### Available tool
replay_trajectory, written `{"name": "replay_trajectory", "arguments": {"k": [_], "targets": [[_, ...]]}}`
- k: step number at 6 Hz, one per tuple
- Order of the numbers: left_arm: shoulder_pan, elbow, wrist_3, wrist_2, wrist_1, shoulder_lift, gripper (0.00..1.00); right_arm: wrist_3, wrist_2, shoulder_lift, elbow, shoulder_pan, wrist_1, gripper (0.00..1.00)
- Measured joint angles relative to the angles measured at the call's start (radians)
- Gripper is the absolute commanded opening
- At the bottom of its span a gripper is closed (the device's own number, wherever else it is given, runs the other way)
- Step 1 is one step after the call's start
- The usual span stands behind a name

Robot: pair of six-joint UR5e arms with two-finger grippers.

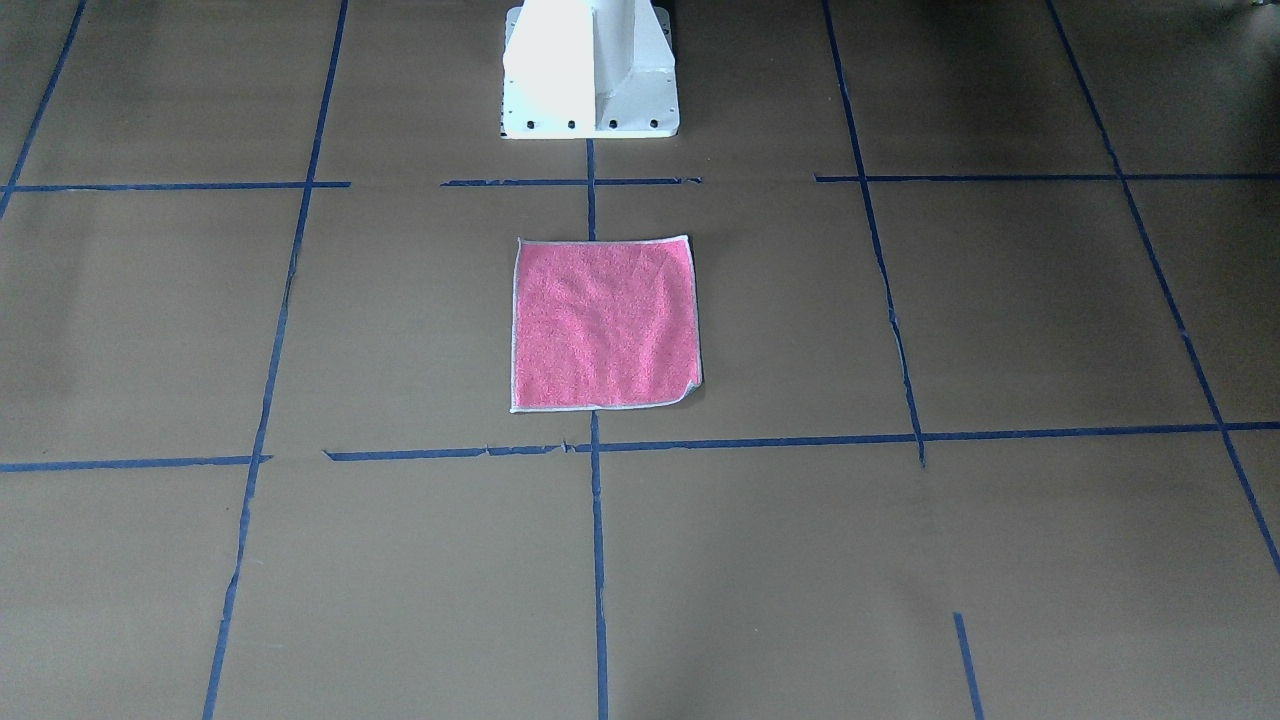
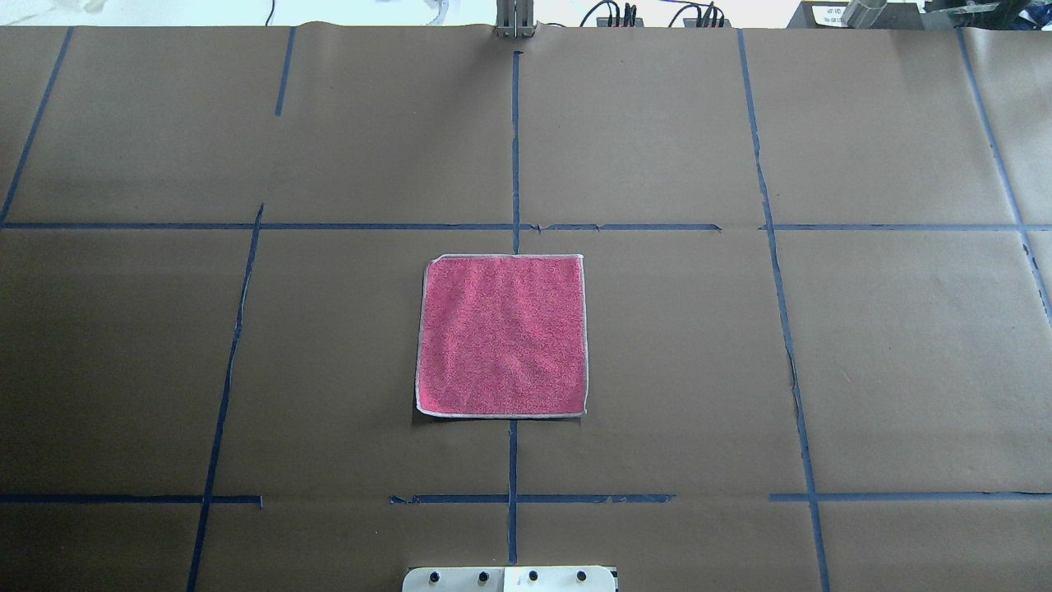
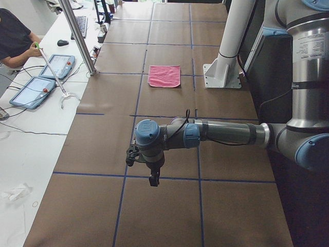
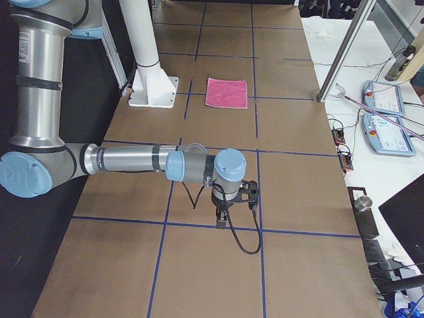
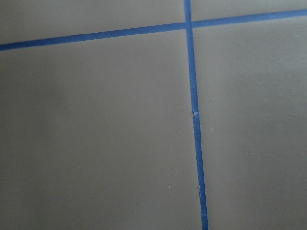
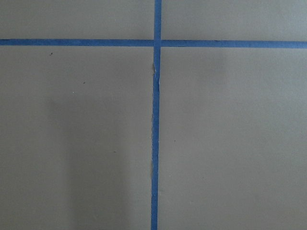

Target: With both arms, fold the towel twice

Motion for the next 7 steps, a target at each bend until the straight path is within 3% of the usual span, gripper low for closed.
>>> {"name": "replay_trajectory", "arguments": {"k": [7], "targets": [[0.001, -0.01, -0.071, -0.01, -0.014, -0.005, 1.0, 0.006, 0.041, -0.004, 0.007, -0.017, 0.012, 1.0]]}}
